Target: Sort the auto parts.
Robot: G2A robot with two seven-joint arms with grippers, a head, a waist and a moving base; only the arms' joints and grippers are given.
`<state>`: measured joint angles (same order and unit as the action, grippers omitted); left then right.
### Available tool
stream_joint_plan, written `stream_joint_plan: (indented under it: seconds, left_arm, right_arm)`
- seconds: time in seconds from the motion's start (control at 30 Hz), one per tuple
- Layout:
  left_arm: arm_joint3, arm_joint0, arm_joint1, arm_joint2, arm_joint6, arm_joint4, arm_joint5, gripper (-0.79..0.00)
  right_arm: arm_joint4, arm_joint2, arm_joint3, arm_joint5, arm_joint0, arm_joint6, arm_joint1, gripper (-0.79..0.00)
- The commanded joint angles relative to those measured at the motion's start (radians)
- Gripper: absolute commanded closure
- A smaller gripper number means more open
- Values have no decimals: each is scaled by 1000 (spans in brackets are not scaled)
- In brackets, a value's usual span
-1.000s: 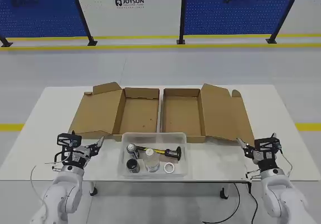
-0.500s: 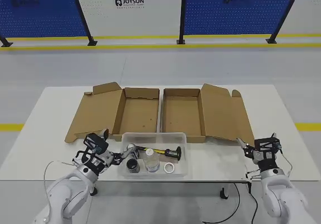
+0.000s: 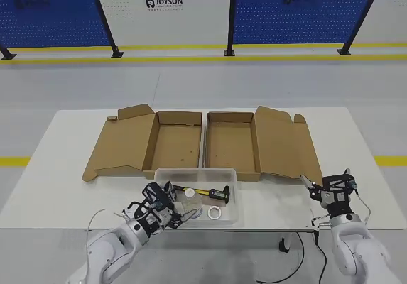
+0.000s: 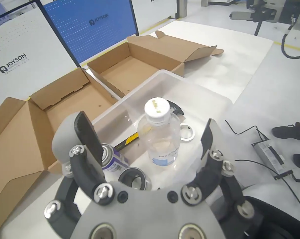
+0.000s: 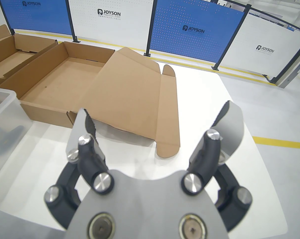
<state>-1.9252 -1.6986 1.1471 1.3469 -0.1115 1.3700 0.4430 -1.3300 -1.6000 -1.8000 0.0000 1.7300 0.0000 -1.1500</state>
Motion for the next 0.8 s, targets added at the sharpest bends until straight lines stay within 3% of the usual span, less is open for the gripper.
stream_joint_plan:
  seconds: [0.0, 0.33, 0.77]
  left_arm:
    - [22, 26, 5, -29, -28, -34, -22, -785]
    - [100, 106, 19, -111, -67, -34, -90, -785]
    - [155, 138, 25, -164, -80, -2, -99, -785]
  right_arm:
    - [0, 0, 0, 0, 0, 0, 0, -785]
    - [0, 0, 0, 0, 0, 0, 0, -785]
    - [0, 0, 0, 0, 0, 0, 0, -785]
